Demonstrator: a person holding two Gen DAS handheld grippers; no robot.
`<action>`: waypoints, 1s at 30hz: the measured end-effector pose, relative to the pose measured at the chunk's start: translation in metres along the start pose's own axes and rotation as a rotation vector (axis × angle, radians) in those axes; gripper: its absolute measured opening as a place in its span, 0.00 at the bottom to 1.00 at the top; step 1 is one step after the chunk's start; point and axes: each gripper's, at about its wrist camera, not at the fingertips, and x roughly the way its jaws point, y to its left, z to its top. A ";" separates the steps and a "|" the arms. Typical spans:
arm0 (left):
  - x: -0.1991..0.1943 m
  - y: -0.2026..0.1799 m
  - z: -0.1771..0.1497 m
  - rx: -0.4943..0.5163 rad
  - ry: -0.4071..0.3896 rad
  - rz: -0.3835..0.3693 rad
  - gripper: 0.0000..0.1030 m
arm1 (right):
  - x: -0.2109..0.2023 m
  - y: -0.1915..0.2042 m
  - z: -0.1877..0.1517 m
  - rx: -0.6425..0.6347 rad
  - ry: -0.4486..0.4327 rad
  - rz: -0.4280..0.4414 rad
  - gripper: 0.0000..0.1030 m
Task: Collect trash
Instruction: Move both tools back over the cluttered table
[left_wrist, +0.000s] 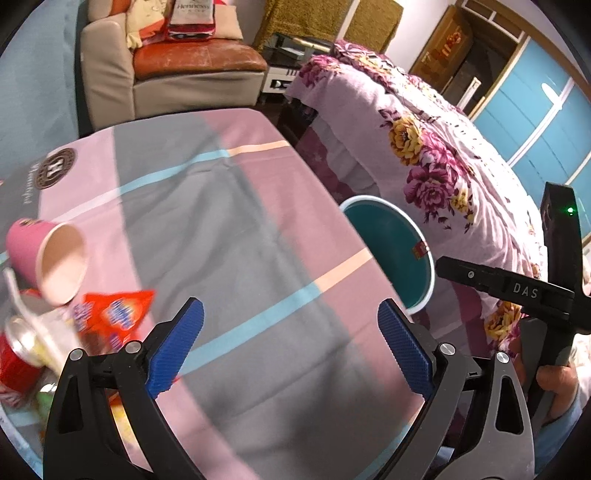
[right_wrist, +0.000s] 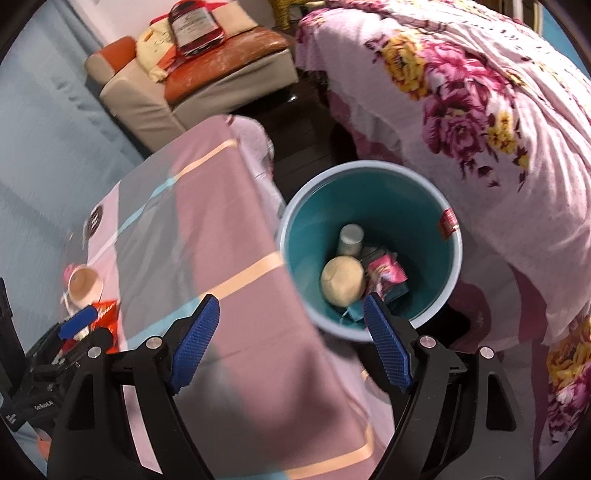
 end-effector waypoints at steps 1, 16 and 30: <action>-0.004 0.003 -0.004 -0.002 -0.003 0.005 0.93 | 0.000 0.006 -0.004 -0.011 0.008 0.003 0.74; -0.079 0.085 -0.079 -0.062 -0.037 0.128 0.93 | 0.012 0.103 -0.063 -0.207 0.121 0.043 0.76; -0.096 0.154 -0.128 -0.149 -0.017 0.198 0.93 | 0.026 0.161 -0.088 -0.313 0.189 0.055 0.76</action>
